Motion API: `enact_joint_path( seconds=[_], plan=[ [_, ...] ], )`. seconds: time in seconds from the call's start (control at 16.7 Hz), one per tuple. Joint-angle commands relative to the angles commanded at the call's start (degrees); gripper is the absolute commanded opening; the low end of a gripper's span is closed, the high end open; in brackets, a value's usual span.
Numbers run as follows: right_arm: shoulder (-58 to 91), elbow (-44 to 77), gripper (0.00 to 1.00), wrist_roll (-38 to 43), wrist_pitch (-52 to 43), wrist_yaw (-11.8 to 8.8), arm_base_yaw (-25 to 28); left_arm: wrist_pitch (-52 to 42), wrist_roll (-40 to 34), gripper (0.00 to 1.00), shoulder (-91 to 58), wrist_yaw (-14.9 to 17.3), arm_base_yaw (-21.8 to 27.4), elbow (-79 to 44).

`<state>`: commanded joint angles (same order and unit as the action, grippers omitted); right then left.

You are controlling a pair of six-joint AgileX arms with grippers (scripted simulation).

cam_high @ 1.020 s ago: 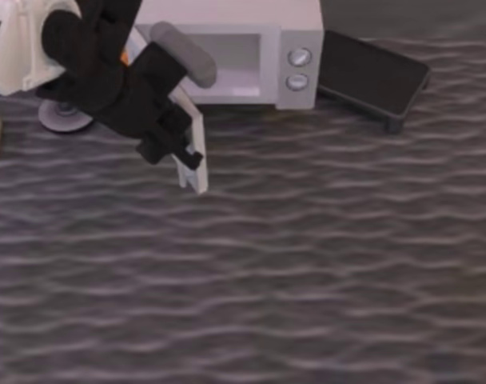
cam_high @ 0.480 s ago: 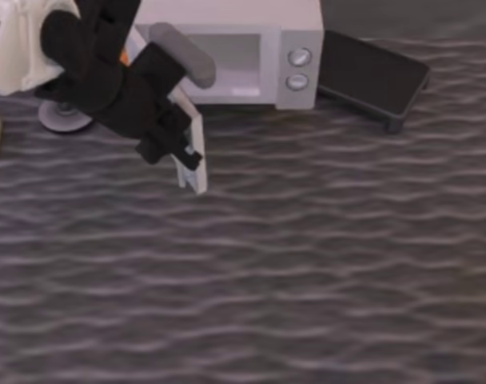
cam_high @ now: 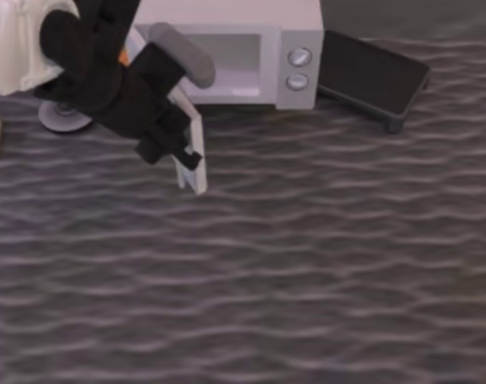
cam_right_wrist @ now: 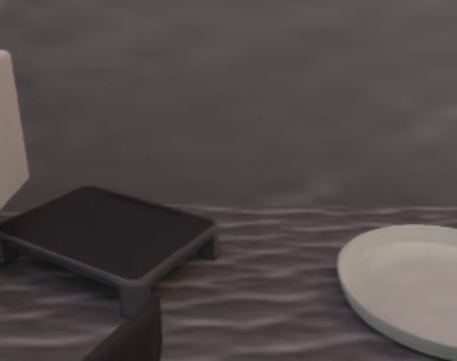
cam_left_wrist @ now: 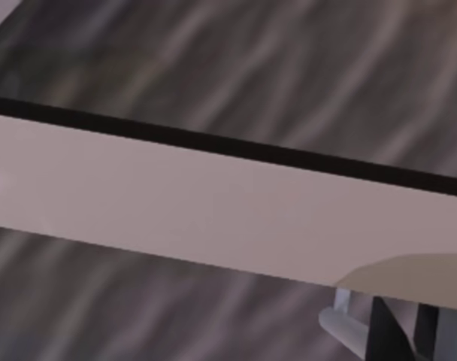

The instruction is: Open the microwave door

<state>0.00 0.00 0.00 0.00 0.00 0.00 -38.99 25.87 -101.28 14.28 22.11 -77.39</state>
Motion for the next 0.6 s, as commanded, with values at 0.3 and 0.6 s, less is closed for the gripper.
enact_joint_path(
  seconds=[0.3, 0.6],
  plan=[
    [0.0, 0.0, 1.0, 0.0, 0.0, 0.0, 0.0, 0.0, 0.0, 0.0, 0.0, 0.0, 0.0, 0.0],
    [0.0, 0.0, 1.0, 0.0, 0.0, 0.0, 0.0, -0.27, 0.83, 0.0, -0.06, 0.62, -0.16, 0.16]
  ],
)
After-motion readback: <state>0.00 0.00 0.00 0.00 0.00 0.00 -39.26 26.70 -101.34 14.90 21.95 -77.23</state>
